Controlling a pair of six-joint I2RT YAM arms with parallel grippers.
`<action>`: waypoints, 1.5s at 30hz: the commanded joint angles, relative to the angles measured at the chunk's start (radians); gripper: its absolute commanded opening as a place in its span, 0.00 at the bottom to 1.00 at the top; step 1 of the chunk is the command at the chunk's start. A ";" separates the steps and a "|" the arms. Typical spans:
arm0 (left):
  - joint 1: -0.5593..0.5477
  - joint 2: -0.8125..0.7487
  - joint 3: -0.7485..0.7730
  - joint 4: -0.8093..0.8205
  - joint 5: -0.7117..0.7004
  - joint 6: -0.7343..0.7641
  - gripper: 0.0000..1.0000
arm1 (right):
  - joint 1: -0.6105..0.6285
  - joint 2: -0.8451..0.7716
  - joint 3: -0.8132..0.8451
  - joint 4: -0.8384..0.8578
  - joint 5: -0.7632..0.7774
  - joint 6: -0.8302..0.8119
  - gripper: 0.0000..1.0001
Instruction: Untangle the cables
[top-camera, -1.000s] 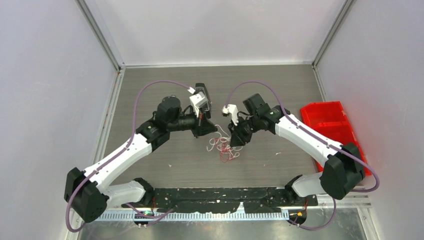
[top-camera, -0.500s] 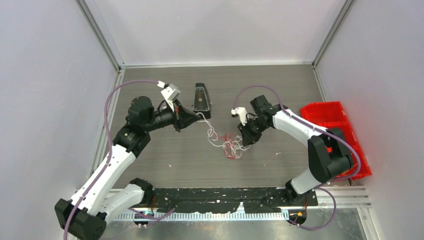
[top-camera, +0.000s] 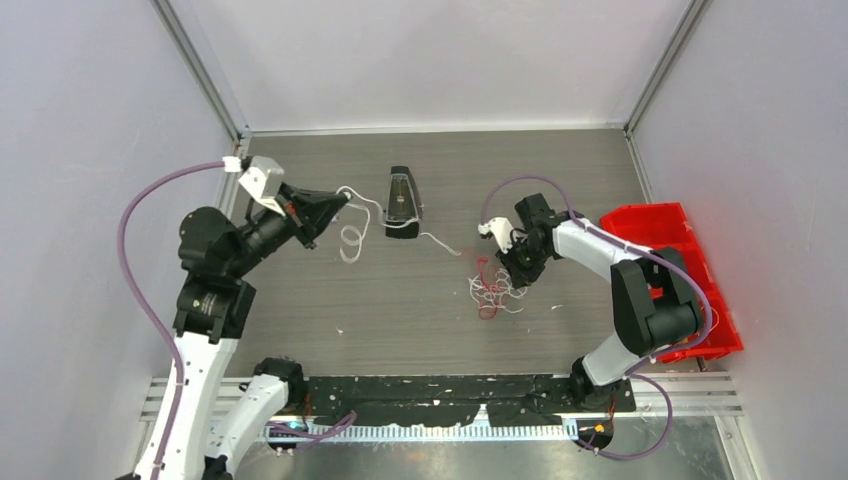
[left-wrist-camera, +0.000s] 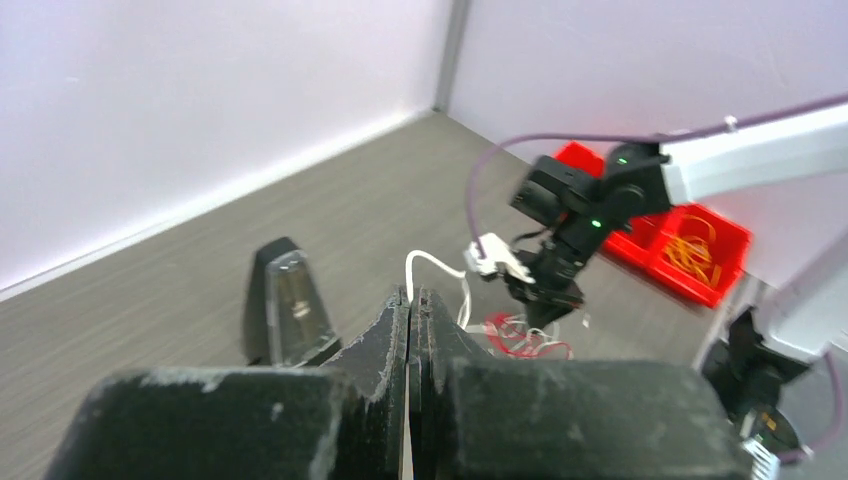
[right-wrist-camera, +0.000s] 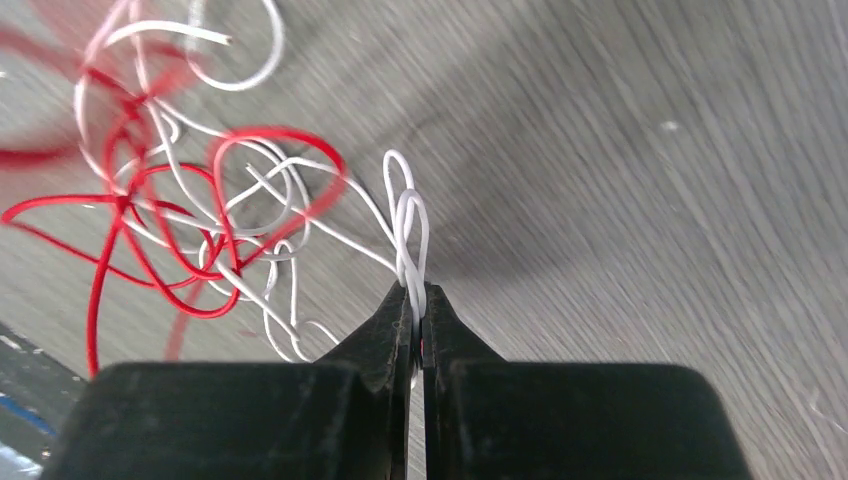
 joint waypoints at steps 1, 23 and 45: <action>0.088 -0.030 0.040 -0.035 -0.082 0.006 0.00 | -0.052 -0.017 -0.007 0.006 0.085 -0.073 0.05; 0.090 0.047 -0.029 -0.244 0.161 0.132 0.00 | -0.076 -0.183 0.138 -0.142 -0.188 -0.037 0.58; 0.056 0.144 -0.128 -0.189 0.024 0.097 0.00 | 0.245 0.125 0.215 0.172 -0.175 0.032 0.74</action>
